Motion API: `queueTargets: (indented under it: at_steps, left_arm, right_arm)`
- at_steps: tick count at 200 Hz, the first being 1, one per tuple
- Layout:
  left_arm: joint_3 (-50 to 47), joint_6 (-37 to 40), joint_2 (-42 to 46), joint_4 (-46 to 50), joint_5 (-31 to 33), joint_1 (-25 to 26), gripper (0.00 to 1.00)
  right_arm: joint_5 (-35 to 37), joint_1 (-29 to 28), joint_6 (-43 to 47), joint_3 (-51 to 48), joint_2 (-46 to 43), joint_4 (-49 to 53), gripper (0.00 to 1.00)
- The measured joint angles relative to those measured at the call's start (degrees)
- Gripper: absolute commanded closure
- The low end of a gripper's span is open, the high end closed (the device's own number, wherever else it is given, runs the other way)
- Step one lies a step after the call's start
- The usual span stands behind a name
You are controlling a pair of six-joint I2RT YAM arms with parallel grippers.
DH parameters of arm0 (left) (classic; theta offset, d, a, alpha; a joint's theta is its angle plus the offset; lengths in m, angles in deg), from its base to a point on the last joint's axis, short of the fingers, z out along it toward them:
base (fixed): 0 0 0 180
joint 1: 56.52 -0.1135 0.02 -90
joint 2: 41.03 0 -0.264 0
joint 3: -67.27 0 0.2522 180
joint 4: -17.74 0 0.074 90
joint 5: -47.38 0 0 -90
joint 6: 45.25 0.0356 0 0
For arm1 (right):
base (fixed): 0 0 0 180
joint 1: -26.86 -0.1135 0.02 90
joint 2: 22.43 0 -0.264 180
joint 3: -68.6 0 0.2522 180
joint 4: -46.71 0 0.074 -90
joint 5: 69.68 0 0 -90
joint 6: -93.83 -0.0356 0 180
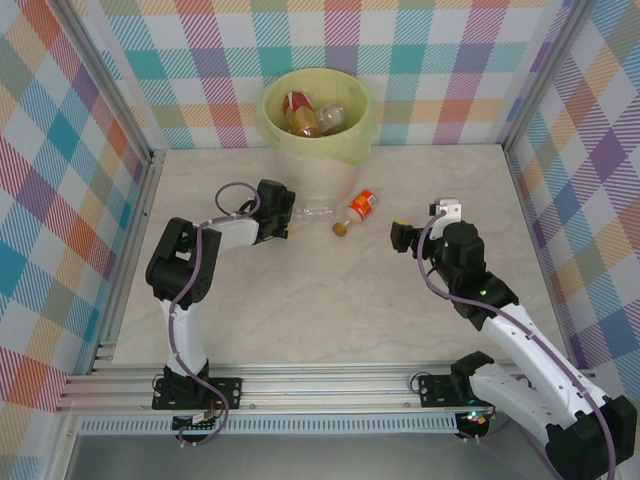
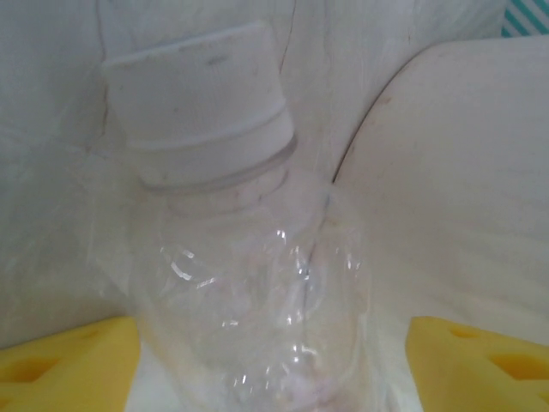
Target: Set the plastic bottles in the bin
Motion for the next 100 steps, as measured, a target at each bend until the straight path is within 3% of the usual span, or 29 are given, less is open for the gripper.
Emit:
queueTargets:
  at_steps: [40, 100]
  left_arm:
    - [0.11, 0.59, -1.4, -2.62, 0.15, -0.44, 0.47]
    - [-5.7, 7.91, 0.04, -11.26, -1.75, -2.34, 0.54]
  right_arm:
    - [0.42, 0.0, 0.0, 0.0, -0.22, 0.61, 0.0]
    - [0.55, 0.0, 0.0, 0.0, -0.15, 0.63, 0.0]
